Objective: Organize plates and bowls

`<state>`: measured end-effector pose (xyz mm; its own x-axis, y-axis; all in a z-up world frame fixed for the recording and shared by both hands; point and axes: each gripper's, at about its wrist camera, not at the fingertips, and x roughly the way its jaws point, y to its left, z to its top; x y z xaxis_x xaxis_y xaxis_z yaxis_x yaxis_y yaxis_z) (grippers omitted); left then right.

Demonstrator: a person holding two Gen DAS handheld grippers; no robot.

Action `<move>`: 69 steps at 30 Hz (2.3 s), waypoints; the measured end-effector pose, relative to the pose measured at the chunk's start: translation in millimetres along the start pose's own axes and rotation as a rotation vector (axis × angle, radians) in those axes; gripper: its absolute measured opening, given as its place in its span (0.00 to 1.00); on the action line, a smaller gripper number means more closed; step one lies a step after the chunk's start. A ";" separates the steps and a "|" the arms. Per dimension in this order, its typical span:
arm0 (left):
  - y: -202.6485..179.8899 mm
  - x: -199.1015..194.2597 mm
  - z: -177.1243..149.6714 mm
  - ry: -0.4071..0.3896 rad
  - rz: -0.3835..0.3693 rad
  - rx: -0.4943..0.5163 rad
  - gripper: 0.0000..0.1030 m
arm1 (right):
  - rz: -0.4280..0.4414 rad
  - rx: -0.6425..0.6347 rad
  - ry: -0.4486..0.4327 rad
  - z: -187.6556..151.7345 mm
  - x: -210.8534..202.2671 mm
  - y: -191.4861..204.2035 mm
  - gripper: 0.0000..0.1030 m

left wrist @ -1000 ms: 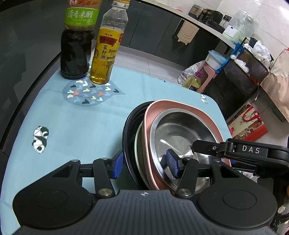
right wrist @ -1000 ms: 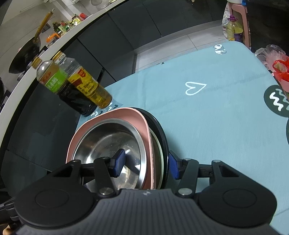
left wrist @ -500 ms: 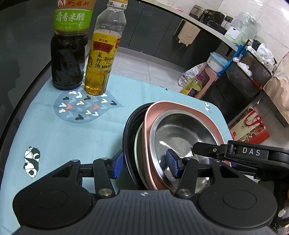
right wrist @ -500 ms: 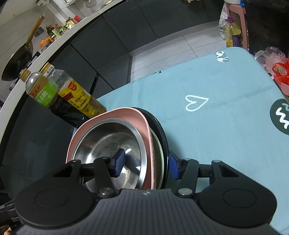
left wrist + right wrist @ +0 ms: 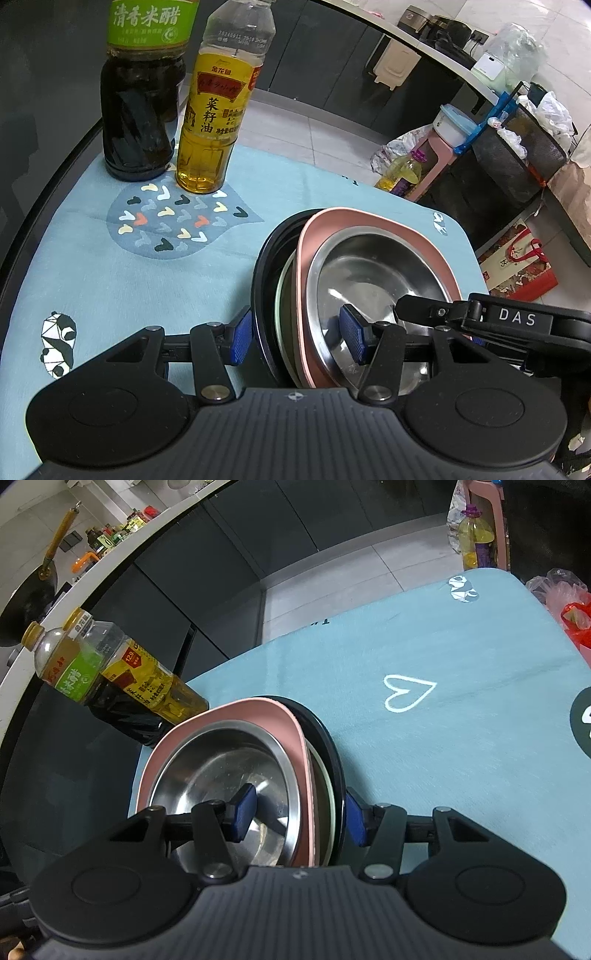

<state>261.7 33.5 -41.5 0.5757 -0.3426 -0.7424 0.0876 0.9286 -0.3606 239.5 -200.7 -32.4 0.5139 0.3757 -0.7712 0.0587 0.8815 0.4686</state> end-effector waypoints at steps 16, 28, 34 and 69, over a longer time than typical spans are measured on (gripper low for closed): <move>9.4 20.0 6.2 0.022 -0.034 -0.059 0.48 | -0.015 0.022 -0.022 4.0 9.8 -10.3 0.42; 12.7 -17.1 8.5 -0.129 -0.035 -0.026 0.46 | -0.049 -0.041 -0.087 -1.4 -4.1 -3.7 0.42; 9.0 -37.9 -4.3 -0.188 -0.008 0.020 0.46 | -0.058 -0.068 -0.151 -6.0 -24.5 1.2 0.42; -30.5 -142.9 -130.5 -0.373 0.135 0.273 0.47 | -0.076 -0.365 -0.360 -133.1 -114.7 55.8 0.43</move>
<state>70.6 35.6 1.9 0.8445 -0.1878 -0.5016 0.1729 0.9820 -0.0766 69.9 -156.6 24.8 0.7857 0.2409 -0.5697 -0.1616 0.9690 0.1868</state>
